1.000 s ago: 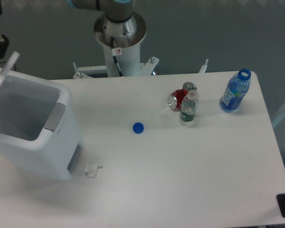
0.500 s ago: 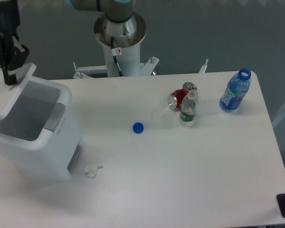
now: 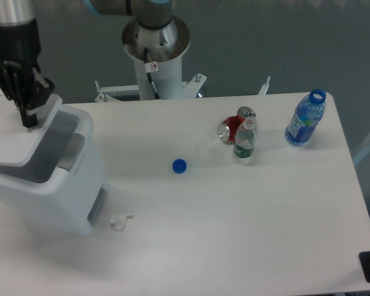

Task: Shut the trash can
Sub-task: 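Push the raised lid forward and down with the gripper, then press the lid down onto the trash can rim with the gripper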

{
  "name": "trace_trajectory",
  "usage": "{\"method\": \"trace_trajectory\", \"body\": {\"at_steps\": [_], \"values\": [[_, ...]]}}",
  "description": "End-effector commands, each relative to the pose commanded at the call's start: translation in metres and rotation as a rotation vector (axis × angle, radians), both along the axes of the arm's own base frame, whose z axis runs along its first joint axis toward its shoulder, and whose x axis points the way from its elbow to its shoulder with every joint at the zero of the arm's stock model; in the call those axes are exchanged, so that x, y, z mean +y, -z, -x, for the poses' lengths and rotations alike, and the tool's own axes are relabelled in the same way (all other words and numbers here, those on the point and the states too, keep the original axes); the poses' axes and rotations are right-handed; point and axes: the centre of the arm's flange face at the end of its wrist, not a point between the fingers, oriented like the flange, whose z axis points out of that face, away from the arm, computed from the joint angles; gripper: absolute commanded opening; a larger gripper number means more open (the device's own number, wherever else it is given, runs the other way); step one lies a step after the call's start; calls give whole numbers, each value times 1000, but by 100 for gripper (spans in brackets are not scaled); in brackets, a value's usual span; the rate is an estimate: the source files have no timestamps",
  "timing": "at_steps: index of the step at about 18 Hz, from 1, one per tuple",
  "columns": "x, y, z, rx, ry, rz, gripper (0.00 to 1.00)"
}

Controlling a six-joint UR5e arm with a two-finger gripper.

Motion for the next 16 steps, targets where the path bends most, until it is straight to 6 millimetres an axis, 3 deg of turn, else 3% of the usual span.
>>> {"method": "trace_trajectory", "body": {"at_steps": [16], "values": [[4, 33, 18, -18, -8, 58, 0]]}}
